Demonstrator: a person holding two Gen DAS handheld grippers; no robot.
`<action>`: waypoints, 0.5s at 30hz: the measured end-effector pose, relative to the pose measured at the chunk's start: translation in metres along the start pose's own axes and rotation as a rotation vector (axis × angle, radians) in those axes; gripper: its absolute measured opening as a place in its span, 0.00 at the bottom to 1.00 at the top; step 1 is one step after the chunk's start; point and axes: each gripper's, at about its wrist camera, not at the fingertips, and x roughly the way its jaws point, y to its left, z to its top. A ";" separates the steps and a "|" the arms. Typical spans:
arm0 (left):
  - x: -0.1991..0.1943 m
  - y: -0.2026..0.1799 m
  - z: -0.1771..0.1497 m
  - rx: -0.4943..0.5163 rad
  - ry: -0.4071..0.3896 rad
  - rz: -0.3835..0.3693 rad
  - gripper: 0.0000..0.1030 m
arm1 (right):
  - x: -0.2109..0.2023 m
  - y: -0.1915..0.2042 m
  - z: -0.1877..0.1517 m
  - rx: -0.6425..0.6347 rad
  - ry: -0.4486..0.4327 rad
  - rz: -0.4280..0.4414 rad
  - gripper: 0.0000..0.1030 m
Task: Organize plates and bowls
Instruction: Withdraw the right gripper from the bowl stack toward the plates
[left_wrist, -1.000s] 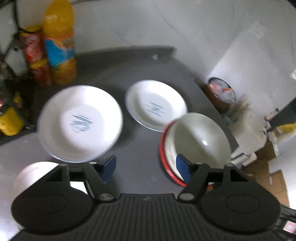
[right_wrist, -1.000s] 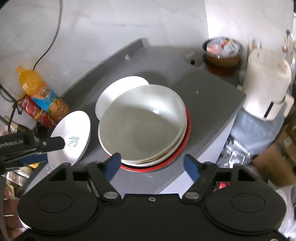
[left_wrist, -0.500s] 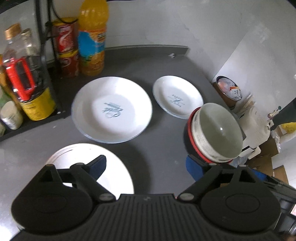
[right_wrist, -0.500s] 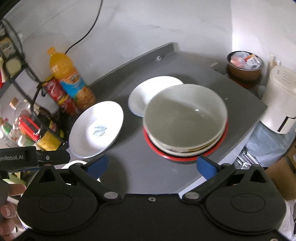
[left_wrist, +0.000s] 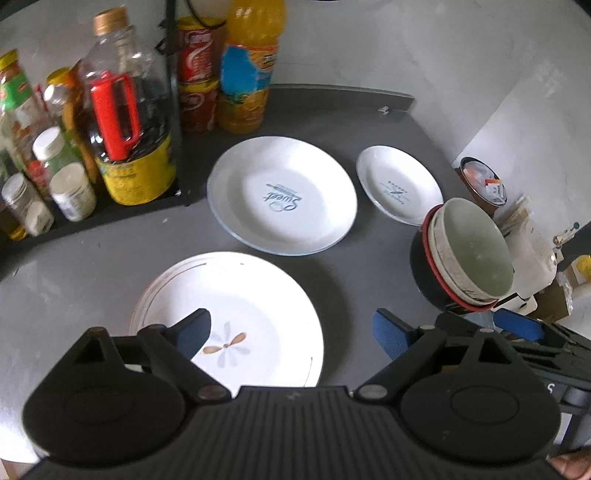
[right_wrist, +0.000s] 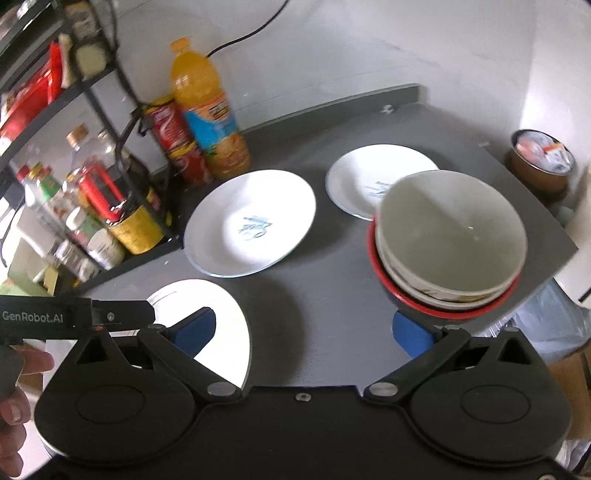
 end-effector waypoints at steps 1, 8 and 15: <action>-0.001 0.004 -0.002 -0.005 0.001 0.005 0.91 | 0.001 0.003 0.000 -0.011 0.004 -0.001 1.00; -0.001 0.031 -0.014 -0.061 0.025 0.028 0.91 | 0.012 0.025 0.000 -0.115 0.054 0.033 1.00; 0.004 0.053 -0.023 -0.133 0.051 0.064 0.91 | 0.026 0.035 0.000 -0.197 0.093 0.058 1.00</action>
